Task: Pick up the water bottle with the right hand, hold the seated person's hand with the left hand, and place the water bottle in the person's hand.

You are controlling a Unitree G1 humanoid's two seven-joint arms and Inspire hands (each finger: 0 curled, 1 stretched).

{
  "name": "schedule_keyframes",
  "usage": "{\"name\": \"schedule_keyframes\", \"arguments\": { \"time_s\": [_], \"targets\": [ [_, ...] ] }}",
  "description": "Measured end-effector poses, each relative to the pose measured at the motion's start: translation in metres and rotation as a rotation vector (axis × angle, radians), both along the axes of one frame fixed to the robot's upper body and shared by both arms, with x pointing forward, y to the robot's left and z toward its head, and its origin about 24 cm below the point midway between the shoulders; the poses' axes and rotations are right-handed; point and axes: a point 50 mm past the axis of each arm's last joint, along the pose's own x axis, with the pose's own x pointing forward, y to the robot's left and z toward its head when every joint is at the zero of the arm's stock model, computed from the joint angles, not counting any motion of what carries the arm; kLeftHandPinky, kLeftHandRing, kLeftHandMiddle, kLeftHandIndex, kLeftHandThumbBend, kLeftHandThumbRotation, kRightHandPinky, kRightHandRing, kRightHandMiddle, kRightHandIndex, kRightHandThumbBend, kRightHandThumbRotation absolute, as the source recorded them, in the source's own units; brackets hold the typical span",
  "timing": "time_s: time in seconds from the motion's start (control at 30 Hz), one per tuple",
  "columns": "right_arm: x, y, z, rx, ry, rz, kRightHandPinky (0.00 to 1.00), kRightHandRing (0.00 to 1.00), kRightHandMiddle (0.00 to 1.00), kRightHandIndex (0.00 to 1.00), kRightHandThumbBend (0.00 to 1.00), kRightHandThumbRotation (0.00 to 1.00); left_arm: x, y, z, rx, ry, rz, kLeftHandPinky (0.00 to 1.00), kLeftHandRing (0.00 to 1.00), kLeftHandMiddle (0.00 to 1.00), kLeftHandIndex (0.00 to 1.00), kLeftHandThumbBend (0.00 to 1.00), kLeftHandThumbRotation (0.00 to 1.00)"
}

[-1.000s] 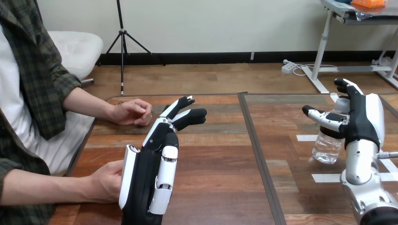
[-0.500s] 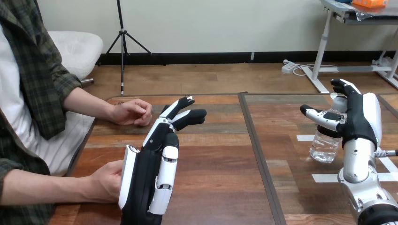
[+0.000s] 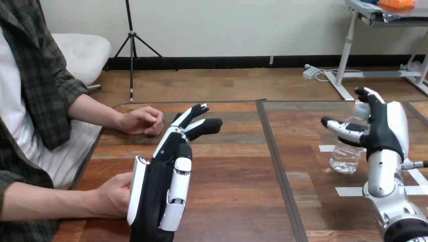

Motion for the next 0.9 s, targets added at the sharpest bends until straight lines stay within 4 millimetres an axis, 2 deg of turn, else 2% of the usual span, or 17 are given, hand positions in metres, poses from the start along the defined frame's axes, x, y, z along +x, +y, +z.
{"name": "schedule_keyframes", "arguments": {
  "time_s": [0.43,0.9],
  "targets": [
    [-0.0011,0.0014,-0.0037,-0.004,0.019,0.002,0.86,0.88,0.89,0.87,0.7,0.0,-0.0004,0.0001,-0.0005,-0.001,0.0,0.003,1.0,0.73,0.73,0.83,0.0,1.0],
    [-0.0021,0.0013,-0.0046,0.016,0.003,0.001,0.74,0.72,0.76,0.8,0.67,0.0,-0.0007,0.0018,-0.0024,-0.003,0.005,0.017,1.0,0.73,0.73,0.83,0.0,1.0]
  ]
}}
